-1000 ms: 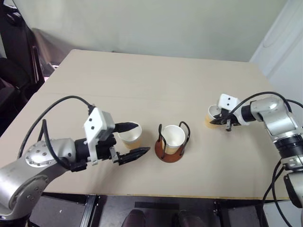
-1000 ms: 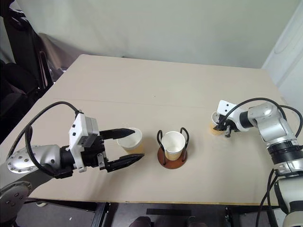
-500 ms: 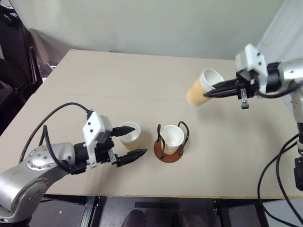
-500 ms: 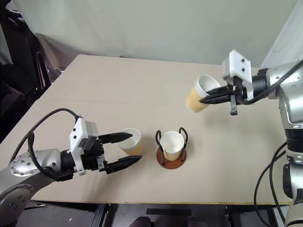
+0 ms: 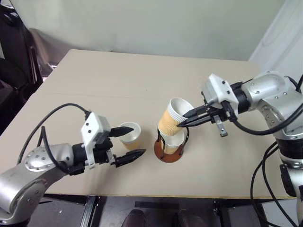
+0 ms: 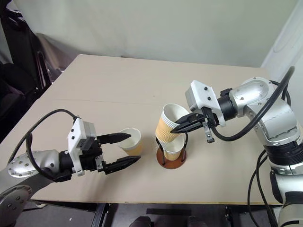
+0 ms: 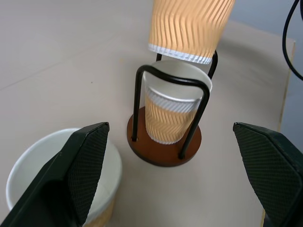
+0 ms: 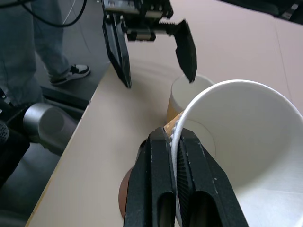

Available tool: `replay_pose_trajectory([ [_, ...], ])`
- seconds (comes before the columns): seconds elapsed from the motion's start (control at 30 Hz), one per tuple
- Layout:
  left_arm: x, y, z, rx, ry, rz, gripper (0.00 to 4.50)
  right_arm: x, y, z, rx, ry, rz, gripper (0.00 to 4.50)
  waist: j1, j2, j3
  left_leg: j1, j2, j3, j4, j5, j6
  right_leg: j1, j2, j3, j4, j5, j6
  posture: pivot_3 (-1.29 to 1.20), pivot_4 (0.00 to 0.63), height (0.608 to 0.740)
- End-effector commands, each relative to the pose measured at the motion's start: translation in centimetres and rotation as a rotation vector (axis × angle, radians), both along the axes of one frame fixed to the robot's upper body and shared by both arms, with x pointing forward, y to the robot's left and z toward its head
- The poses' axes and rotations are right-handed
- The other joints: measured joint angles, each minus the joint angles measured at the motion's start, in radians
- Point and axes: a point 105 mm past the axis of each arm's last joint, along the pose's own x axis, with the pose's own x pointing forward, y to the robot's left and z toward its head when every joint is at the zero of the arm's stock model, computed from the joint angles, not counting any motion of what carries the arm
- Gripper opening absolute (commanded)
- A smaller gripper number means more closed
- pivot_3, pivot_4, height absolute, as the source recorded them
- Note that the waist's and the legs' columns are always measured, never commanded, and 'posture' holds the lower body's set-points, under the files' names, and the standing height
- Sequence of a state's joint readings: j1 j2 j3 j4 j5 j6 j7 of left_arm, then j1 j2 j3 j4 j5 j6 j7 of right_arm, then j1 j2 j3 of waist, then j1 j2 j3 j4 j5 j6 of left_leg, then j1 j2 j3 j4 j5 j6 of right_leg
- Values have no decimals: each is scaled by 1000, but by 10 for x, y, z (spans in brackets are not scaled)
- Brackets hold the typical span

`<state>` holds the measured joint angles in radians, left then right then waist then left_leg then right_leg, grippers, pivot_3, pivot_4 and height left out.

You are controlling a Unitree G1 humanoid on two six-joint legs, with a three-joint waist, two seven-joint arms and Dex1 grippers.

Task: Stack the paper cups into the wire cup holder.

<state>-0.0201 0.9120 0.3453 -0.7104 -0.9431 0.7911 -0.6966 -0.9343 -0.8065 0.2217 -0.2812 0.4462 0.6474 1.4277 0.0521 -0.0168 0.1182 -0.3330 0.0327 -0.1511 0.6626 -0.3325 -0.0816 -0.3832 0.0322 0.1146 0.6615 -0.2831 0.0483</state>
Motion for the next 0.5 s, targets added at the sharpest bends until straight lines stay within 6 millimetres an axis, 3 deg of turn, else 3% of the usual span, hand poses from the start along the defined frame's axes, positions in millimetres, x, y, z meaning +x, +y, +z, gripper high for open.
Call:
replay_pose_trajectory([
  [0.03,-9,2,22,10,-91,-25,4500,-1,-4,1,-26,-36,4,74,0,0,0,0,0,0,0,0,0,0,0,0,0,0,0,0,150,740],
  [0.17,-7,10,18,39,-75,1,4500,-1,-4,-6,-49,-28,10,74,-2,0,0,2,0,0,0,0,0,2,0,0,0,0,0,0,150,740],
  [0.5,-8,6,18,28,-80,-14,4500,2,-4,-25,-94,-9,-2,74,-4,0,0,1,0,0,1,0,0,1,0,0,1,0,0,0,150,740],
])
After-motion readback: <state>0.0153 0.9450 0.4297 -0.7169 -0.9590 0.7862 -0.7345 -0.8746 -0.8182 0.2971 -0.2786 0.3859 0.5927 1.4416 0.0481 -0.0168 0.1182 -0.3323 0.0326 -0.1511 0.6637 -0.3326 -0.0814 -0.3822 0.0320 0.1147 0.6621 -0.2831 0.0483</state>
